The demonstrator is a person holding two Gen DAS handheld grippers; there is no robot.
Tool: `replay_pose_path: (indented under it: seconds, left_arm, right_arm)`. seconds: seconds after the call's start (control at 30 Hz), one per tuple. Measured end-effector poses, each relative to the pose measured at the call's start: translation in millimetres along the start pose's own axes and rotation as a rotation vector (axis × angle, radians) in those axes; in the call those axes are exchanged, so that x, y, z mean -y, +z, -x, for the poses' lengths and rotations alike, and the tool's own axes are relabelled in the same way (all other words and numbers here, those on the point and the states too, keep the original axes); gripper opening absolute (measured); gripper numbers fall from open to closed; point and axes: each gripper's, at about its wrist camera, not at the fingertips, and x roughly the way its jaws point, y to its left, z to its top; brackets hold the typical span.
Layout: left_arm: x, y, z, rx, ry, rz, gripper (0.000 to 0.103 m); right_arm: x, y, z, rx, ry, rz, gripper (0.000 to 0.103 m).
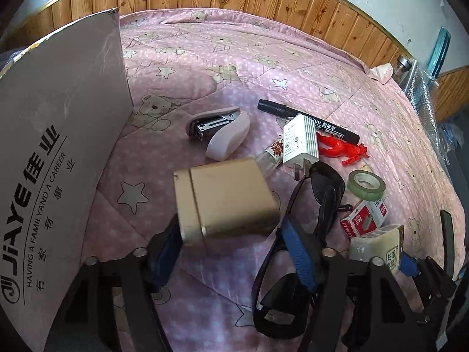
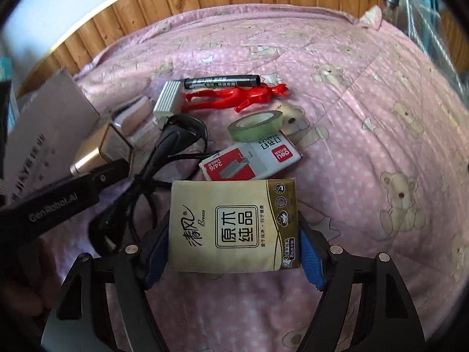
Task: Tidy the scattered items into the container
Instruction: 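Grasp the beige tissue pack with the right tool while the left tool grasps the gold box, then carry the gold box and tissue pack in both tools over the white box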
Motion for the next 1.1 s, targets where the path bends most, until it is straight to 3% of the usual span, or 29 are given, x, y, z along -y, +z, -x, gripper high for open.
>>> replay_pose_path:
  seconds: [0.27, 1.1]
  left_arm:
    - [-9, -7, 20, 0.030, -0.027, 0.006, 0.055]
    - [-4, -35, 114, 0.124, -0.036, -0.006, 0.053]
  right_arm:
    - [32, -3, 24, 0.033, 0.074, -0.112, 0.077]
    - [32, -26, 88, 0.123, 0.132, -0.112, 0.076]
